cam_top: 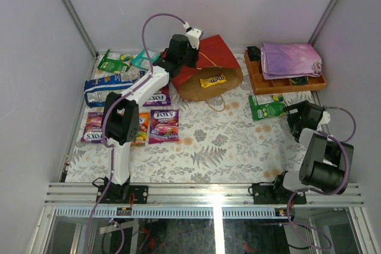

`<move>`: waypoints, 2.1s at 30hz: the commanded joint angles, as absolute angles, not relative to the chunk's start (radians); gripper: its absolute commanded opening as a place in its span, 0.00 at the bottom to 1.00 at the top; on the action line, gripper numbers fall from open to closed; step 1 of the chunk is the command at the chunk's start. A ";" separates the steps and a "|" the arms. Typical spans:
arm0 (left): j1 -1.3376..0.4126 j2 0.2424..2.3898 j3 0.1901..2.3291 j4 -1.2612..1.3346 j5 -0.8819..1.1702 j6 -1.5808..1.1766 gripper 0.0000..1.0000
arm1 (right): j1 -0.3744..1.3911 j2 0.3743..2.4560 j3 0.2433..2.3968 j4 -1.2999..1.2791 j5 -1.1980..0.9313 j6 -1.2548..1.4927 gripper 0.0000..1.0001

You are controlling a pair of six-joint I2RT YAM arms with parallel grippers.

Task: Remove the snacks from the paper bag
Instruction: Place the snack at the center of the board, then adjust the snack at the center of the board.

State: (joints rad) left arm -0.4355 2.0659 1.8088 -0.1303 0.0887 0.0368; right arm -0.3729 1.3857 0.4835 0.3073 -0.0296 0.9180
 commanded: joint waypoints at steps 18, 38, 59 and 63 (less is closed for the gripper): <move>-0.426 1.997 1.769 -0.123 0.079 0.051 0.00 | -0.368 1.704 0.331 1.115 -0.286 1.156 0.15; -0.426 1.972 1.759 -0.121 0.102 0.038 0.00 | -0.029 1.145 0.790 0.084 0.449 0.341 0.00; -0.424 1.940 1.718 -0.131 0.057 0.059 0.00 | 0.462 1.451 0.915 0.270 1.044 -0.170 0.00; -0.422 1.930 1.710 -0.128 0.059 0.060 0.00 | 0.431 1.431 0.929 0.357 1.170 -0.302 0.00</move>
